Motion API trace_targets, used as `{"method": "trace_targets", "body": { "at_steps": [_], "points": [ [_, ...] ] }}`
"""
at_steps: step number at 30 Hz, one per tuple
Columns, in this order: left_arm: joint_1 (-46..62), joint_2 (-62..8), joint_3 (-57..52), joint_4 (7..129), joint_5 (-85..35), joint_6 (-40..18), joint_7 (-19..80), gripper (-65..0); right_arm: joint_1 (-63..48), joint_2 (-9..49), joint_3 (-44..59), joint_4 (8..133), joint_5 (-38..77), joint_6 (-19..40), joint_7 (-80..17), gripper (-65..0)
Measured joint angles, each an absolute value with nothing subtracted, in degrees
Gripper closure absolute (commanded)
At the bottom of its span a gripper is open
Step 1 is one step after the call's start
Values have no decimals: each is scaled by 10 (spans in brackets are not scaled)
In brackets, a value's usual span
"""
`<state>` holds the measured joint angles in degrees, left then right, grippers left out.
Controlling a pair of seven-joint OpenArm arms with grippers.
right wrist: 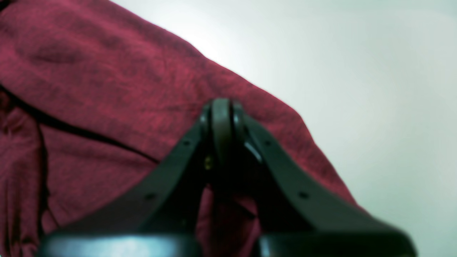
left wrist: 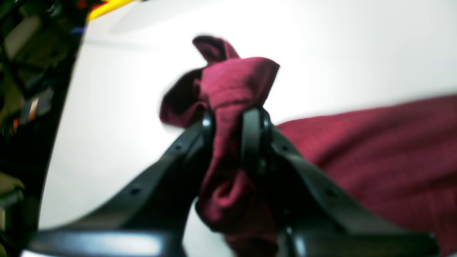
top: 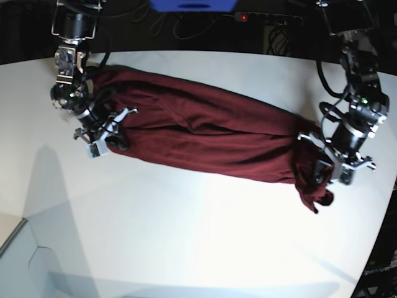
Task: Layout the t-shirt on the table in an organized manner, then fold the t-shirt properly
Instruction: 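Lift the strip end with the left gripper and carry it toward the middle, then lay the folded end onto the strip and release the left gripper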
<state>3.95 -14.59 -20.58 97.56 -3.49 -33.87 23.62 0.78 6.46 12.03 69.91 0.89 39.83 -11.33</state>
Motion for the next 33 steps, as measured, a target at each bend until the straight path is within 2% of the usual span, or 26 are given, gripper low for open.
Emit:
{"method": "trace_targets", "body": {
  "at_steps": [10, 14, 19, 33],
  "points": [
    [59, -87, -3, 996, 129, -347, 236, 0, 8, 65, 121, 700, 9, 398, -113, 0],
    [58, -51, 13, 995, 181, -347, 236, 0, 8, 65, 121, 700, 9, 398, -113, 0],
    [55, -43, 43, 972, 230, -347, 233, 0, 8, 65, 121, 700, 9, 398, -113, 0],
    [63, -46, 91, 965, 236, -345, 233, 0, 8, 65, 122, 700, 9, 398, -113, 0]
  ]
}}
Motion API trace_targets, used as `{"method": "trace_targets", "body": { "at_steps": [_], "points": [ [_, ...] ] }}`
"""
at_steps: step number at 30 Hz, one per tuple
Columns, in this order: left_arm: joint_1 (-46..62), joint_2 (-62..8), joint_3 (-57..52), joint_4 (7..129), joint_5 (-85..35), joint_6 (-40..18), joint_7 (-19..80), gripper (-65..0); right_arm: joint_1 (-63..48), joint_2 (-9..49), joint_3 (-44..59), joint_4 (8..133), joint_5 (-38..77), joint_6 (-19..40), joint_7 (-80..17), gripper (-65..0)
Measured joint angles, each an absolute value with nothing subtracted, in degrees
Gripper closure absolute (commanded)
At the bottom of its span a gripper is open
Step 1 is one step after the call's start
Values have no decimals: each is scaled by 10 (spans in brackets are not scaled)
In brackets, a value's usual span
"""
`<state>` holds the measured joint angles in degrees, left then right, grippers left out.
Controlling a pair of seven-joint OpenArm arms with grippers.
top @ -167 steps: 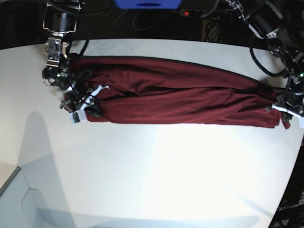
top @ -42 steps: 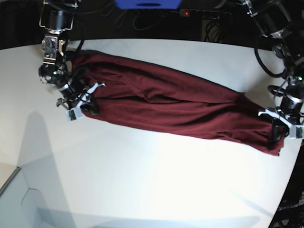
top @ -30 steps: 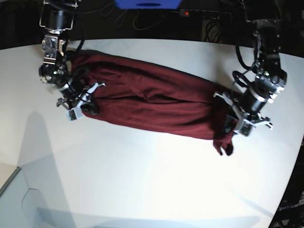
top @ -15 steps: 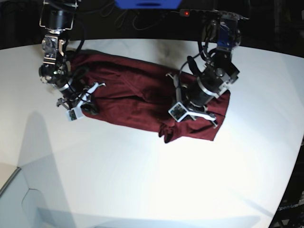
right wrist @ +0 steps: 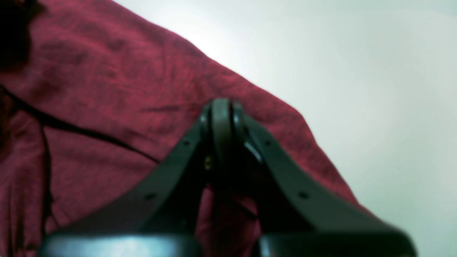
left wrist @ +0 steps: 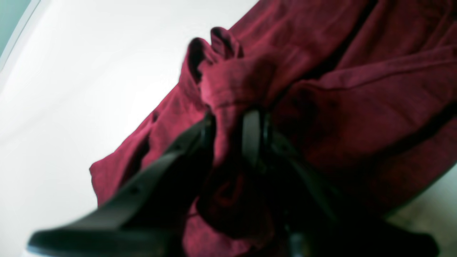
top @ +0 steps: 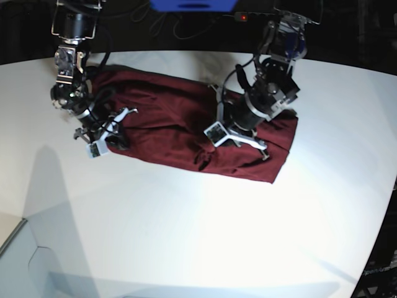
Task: Layout the t-shirt on the table in an organized manner, then fold the t-shirt properly
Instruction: 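Lay the folded end onto the strip and release the left gripper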
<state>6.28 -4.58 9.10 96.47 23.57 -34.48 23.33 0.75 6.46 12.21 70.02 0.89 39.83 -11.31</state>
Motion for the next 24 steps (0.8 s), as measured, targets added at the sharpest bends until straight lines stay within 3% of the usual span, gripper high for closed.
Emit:
{"method": "trace_targets", "body": {
  "at_steps": [9, 11, 13, 16, 19, 24],
  "points": [
    [62, -46, 95, 929, 236, -343, 234, -4, 8, 65, 122, 700, 9, 398, -113, 0],
    [60, -46, 95, 926, 236, -343, 234, -55, 8, 65, 122, 700, 9, 398, -113, 0],
    [60, -46, 95, 928, 235, -343, 234, -157, 14, 65, 122, 700, 9, 399, -122, -10],
    [62, -46, 95, 931, 234, -343, 231, -283, 17, 64, 122, 714, 0, 398, -132, -76],
    [64, -46, 94, 958, 232, -343, 235, -312, 6, 65, 122, 760, -13, 398, -152, -141],
    [63, -27, 43, 1036, 118, -346, 227, -312, -12, 61, 122, 853, -8, 398, -142, -210]
  ]
}}
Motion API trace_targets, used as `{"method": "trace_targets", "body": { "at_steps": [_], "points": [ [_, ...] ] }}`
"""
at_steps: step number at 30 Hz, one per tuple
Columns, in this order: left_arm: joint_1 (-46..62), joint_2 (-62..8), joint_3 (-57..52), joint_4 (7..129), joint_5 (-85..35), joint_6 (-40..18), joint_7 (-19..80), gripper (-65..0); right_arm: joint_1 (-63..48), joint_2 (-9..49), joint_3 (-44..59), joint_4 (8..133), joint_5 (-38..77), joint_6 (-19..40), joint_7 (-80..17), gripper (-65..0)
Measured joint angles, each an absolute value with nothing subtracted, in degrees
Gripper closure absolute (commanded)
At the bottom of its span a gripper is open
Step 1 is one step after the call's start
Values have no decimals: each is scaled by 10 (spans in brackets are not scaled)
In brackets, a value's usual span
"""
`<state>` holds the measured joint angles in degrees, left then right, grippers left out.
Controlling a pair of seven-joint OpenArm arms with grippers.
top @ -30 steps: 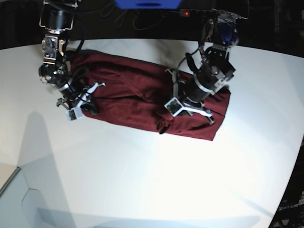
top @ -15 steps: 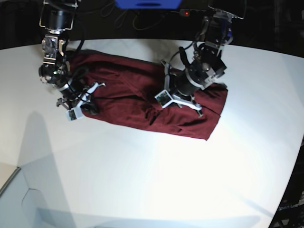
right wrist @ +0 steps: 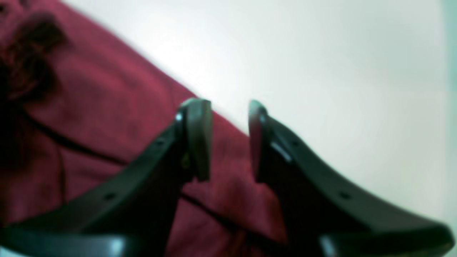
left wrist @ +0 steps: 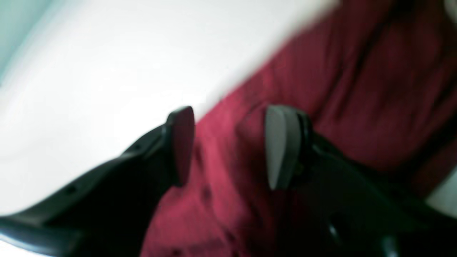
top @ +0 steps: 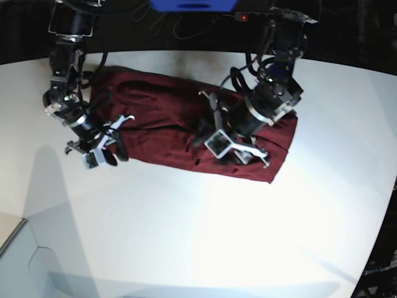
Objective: Layout the t-shirt on the table in an organized manner, then fold the t-shirt properly
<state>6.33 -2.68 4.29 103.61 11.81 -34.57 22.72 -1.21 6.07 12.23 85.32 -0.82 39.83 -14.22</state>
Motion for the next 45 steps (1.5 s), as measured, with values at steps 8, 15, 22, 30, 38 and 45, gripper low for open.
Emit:
{"method": "trace_targets", "body": {
  "at_steps": [8, 15, 22, 30, 38, 45],
  "points": [
    [54, -38, -105, 976, 69, -345, 245, -316, -65, 23, 196, 948, -10, 401, -208, -327],
    [49, -51, -202, 946, -8, -345, 233, -316, -63, -30, 336, 1005, -9, 400, -303, -360],
    [27, -91, -215, 859, -46, -343, 234, -316, -85, -30, 394, 1018, -11, 398, -399, -360],
    [0, -92, -215, 786, -44, -345, 232, -314, -137, -50, 335, 1060, -6, 398, -398, -361],
    [5, -92, -216, 783, -42, -345, 233, -314, -143, -82, 316, 1064, -7, 398, -414, -362],
    [31, -106, -217, 781, -46, -345, 234, -314, -145, -82, 316, 1107, -9, 398, -502, -362]
  ]
}}
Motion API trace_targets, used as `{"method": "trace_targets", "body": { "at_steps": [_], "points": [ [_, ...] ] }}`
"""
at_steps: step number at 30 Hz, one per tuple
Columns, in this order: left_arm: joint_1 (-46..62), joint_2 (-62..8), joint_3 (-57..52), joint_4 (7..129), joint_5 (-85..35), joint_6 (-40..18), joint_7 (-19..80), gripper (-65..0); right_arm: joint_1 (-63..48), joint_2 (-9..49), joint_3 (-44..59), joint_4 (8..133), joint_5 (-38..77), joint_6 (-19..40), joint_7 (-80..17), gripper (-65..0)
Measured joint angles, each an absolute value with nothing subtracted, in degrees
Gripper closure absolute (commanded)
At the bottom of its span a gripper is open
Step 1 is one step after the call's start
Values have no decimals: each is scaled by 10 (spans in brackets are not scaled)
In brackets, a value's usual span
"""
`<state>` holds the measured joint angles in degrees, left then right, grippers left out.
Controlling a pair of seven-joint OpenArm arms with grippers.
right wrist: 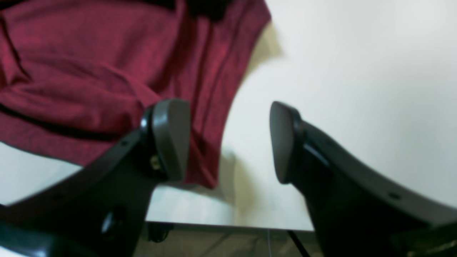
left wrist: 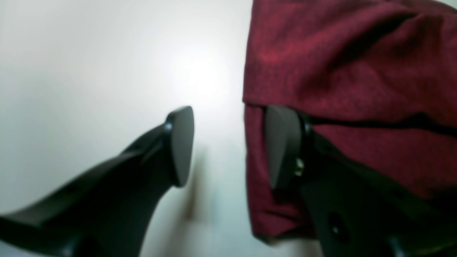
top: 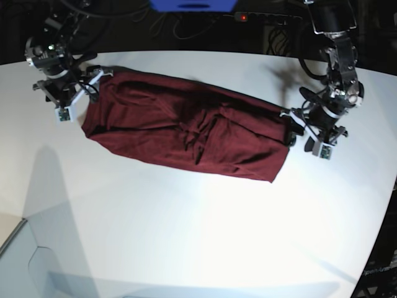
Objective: Layout the t-shirt on the table in an organized manner, then fold the t-shirt properly
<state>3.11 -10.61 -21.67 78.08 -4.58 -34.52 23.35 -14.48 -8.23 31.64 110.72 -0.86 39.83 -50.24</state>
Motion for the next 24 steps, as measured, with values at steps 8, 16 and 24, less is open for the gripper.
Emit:
{"method": "trace_targets", "body": {
  "at_steps": [8, 16, 24],
  "points": [
    [31, -106, -216, 781, -48, -345, 231, -313, -142, -83, 298, 1070, -10, 398, -510, -362],
    [38, -106, -217, 787, -46, -345, 231, -313, -89, -79, 289, 999, -7, 398, -502, -362],
    [60, -123, -242, 788, -50, -345, 229, -313, -72, -67, 290, 966, -6, 398, -487, -362]
  ]
}}
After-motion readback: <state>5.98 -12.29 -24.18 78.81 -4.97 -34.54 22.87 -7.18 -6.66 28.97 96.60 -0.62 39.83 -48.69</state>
